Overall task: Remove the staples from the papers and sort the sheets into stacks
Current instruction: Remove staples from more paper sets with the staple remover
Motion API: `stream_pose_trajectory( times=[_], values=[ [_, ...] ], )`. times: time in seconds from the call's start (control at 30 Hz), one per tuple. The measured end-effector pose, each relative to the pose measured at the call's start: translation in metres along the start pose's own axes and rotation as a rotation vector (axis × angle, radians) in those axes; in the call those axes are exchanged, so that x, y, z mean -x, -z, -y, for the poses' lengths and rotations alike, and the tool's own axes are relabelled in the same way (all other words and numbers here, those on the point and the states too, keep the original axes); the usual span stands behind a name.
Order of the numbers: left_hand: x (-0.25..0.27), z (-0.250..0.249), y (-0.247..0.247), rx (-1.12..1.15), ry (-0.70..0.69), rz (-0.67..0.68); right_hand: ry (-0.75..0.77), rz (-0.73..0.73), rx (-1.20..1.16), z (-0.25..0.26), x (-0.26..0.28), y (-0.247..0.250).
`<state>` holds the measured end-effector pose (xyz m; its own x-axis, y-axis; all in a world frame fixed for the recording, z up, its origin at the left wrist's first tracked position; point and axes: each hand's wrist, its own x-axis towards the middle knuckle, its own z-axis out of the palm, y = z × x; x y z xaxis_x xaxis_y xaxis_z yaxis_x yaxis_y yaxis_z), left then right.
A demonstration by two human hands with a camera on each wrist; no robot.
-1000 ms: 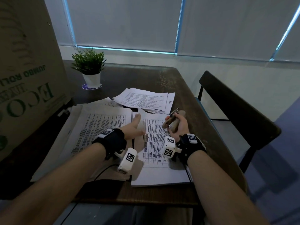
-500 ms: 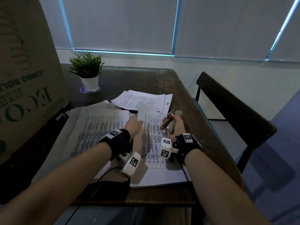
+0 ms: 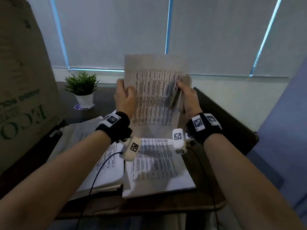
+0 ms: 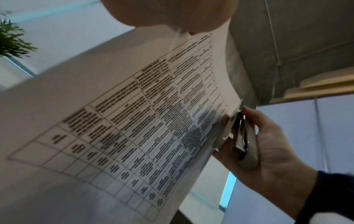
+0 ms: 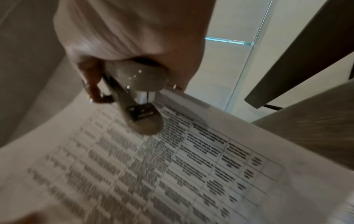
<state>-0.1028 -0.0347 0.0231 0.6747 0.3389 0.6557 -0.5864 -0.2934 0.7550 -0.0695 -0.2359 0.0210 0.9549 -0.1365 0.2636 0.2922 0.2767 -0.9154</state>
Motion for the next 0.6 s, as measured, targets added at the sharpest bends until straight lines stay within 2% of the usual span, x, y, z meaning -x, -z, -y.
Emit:
stream_pose_trajectory(
  times=[0.1,0.2,0.27,0.33,0.43,0.53,0.6],
  values=[
    [0.015,0.008,-0.006,-0.014,0.052,0.067,0.008,-0.058,0.006,-0.017,0.013,0.007],
    [0.023,0.014,-0.010,-0.066,0.081,0.115,-0.025,-0.128,0.219,-0.035,0.019,0.017],
    [0.015,0.003,-0.010,-0.114,0.052,0.107,0.143,-0.263,0.362,-0.024,0.019,0.020],
    [0.004,-0.011,-0.012,-0.171,-0.006,0.139,0.387,-0.395,0.384,0.006,0.023,0.016],
    [-0.006,-0.038,-0.020,-0.254,-0.107,0.259,0.682,-0.423,0.158,0.068,0.032,0.006],
    [-0.002,-0.062,-0.033,-0.330,-0.189,0.374,0.778,-0.412,0.047,0.123,0.024,-0.003],
    [0.005,-0.072,-0.043,-0.363,-0.214,0.415,0.709,-0.372,0.022,0.139,0.020,-0.008]
  ],
)
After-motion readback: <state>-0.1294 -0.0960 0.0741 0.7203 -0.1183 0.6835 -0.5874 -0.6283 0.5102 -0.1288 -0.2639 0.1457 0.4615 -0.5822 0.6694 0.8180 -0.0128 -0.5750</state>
